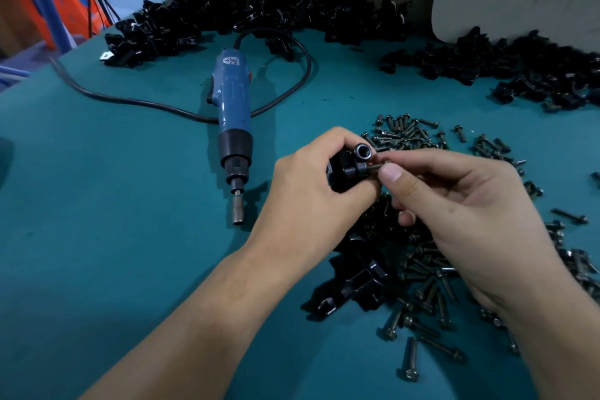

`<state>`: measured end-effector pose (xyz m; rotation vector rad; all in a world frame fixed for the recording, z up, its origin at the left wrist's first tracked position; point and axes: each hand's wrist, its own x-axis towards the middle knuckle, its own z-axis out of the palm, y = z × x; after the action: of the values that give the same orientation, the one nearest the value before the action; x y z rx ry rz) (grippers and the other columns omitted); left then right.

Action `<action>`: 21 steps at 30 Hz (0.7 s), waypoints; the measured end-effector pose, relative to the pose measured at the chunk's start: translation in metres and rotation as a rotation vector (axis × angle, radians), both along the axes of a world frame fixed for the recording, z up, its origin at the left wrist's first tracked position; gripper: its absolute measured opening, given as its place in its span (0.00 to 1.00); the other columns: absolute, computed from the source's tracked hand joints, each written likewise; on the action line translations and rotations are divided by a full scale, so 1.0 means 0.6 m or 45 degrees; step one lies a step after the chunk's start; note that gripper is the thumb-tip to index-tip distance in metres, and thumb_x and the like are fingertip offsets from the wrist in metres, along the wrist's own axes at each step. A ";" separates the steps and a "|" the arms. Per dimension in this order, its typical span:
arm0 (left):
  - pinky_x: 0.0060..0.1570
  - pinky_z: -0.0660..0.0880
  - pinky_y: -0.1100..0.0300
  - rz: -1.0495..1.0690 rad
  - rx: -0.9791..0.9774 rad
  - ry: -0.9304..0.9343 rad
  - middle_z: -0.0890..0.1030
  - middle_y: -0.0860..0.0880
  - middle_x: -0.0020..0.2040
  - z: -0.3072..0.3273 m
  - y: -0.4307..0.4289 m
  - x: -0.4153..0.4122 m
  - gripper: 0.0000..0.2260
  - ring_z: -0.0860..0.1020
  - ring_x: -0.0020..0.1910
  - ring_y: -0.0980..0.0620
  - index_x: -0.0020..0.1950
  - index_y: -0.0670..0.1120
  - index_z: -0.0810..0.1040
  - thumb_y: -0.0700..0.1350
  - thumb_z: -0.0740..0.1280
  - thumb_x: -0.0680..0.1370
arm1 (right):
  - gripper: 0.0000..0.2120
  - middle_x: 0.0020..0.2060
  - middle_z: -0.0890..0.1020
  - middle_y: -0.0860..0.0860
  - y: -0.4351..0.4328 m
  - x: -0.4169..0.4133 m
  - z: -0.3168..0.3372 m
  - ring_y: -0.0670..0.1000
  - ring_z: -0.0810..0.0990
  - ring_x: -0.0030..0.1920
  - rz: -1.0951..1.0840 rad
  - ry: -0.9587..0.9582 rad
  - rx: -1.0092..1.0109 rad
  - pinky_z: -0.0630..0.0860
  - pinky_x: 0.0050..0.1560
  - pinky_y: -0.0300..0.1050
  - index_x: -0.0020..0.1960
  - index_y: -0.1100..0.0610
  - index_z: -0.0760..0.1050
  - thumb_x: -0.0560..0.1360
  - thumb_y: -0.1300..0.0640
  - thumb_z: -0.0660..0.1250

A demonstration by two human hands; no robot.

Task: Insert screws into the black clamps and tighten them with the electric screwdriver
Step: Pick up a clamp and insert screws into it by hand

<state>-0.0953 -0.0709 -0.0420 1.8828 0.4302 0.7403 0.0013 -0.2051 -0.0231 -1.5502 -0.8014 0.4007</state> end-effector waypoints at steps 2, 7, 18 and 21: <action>0.45 0.78 0.57 -0.001 0.010 0.003 0.84 0.54 0.42 0.000 0.001 -0.001 0.07 0.81 0.44 0.53 0.48 0.53 0.81 0.42 0.75 0.73 | 0.07 0.39 0.87 0.49 0.002 -0.002 -0.001 0.44 0.82 0.36 -0.020 -0.052 -0.014 0.79 0.38 0.35 0.49 0.44 0.88 0.72 0.52 0.74; 0.42 0.76 0.69 -0.005 0.002 0.016 0.84 0.56 0.43 0.002 0.003 -0.003 0.08 0.81 0.44 0.57 0.47 0.54 0.80 0.42 0.75 0.73 | 0.08 0.44 0.85 0.42 0.002 -0.007 -0.002 0.42 0.83 0.51 -0.076 -0.390 -0.138 0.76 0.51 0.31 0.52 0.43 0.85 0.73 0.51 0.73; 0.37 0.75 0.68 0.006 0.005 0.067 0.84 0.55 0.41 0.004 -0.002 -0.003 0.07 0.80 0.40 0.57 0.48 0.53 0.80 0.44 0.75 0.73 | 0.05 0.44 0.83 0.38 0.007 -0.004 -0.016 0.41 0.80 0.40 -0.127 -0.469 -0.183 0.72 0.40 0.32 0.50 0.41 0.82 0.77 0.51 0.70; 0.40 0.77 0.64 -0.006 0.014 0.083 0.84 0.54 0.42 0.002 -0.002 -0.003 0.08 0.81 0.42 0.56 0.48 0.53 0.80 0.43 0.75 0.73 | 0.04 0.44 0.82 0.39 0.009 -0.006 -0.017 0.43 0.81 0.44 -0.117 -0.506 -0.212 0.75 0.45 0.39 0.49 0.43 0.81 0.77 0.50 0.68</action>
<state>-0.0972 -0.0721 -0.0405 1.9215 0.4634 0.6813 -0.0020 -0.1998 -0.0330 -1.8461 -1.0156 0.0912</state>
